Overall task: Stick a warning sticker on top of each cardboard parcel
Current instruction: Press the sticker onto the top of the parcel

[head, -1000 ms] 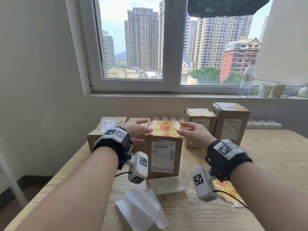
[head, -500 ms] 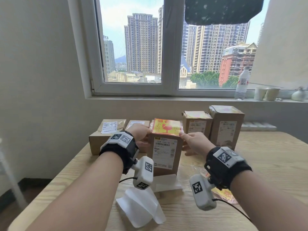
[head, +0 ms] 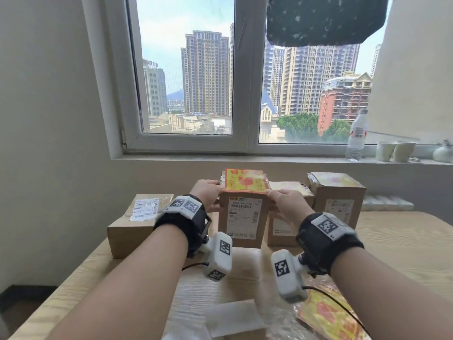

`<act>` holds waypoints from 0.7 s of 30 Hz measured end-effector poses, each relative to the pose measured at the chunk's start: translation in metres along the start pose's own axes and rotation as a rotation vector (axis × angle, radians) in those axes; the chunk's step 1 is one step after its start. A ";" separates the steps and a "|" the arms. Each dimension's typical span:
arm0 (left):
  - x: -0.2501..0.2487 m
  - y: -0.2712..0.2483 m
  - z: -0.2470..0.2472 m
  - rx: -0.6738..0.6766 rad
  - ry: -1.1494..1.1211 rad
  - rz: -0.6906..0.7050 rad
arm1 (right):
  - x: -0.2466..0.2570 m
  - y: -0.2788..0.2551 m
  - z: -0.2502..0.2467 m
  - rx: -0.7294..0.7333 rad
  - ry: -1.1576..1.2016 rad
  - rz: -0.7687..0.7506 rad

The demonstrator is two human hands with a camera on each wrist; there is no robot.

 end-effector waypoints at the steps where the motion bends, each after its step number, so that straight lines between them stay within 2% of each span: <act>1: 0.000 0.007 0.002 -0.001 -0.003 -0.007 | -0.001 0.007 0.001 0.000 0.012 0.004; 10: 0.016 0.055 0.015 -0.004 0.046 -0.003 | -0.023 0.043 0.004 -0.013 0.012 0.006; 21: 0.032 0.074 0.022 -0.021 0.053 -0.004 | -0.033 0.043 0.010 0.007 -0.026 0.019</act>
Point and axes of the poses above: each hand's wrist, its own y-axis towards the middle knuckle, its own z-axis out of the palm, x = y × z, the point moved 4 cm from there along y, towards the middle knuckle, and after that the axes turned 15 degrees about y, right-handed, at the moved point
